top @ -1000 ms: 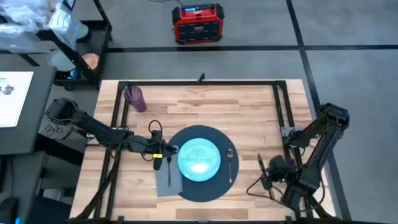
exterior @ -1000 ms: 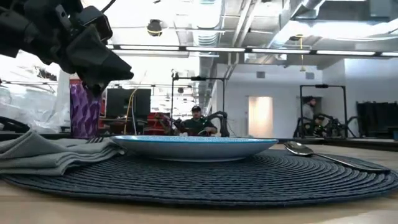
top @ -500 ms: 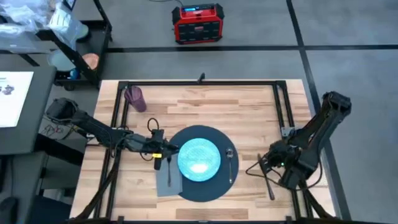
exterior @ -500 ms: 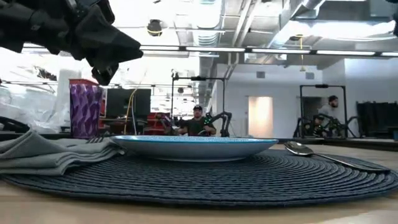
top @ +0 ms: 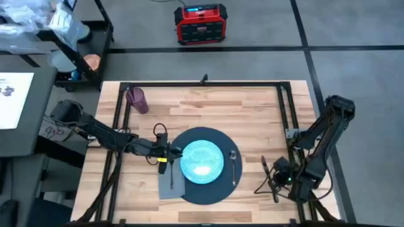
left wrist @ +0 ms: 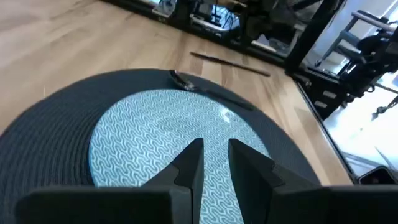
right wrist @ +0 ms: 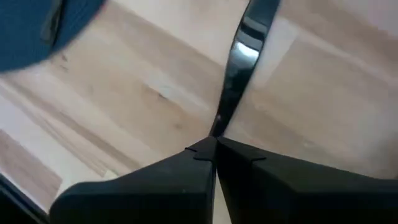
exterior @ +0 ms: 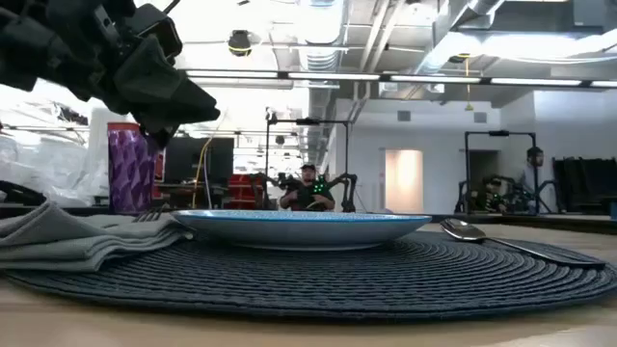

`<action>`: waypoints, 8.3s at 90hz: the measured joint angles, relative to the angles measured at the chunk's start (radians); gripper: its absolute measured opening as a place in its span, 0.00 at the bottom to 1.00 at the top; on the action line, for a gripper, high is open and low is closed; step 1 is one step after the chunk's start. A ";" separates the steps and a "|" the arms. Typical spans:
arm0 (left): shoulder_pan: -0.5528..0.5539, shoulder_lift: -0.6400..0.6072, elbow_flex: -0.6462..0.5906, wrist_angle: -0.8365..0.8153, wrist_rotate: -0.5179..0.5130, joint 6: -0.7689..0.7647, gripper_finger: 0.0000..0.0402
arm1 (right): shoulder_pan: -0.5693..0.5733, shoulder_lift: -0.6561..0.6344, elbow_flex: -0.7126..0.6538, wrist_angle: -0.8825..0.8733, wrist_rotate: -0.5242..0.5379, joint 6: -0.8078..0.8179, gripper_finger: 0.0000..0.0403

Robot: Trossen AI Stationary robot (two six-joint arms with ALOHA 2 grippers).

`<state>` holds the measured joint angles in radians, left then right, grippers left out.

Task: Set table place
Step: Put the black knife on the dark blue table mat

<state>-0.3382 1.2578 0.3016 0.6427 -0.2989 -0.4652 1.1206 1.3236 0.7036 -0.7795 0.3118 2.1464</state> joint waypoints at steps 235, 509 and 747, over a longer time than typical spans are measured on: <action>-0.002 0.004 0.000 0.037 0.011 -0.017 0.14 | -0.205 0.162 0.100 -0.103 -0.136 -0.243 0.15; -0.002 0.004 0.000 0.037 0.015 -0.010 0.14 | -0.178 0.170 0.039 0.101 -0.107 -0.191 0.40; -0.162 0.005 0.000 0.037 0.011 -0.122 0.14 | -0.306 0.527 0.103 0.938 0.518 -0.112 0.00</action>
<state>-0.5003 1.2625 0.3019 0.6792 -0.2874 -0.5872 0.8143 1.8509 0.8068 0.1583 0.8297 2.0344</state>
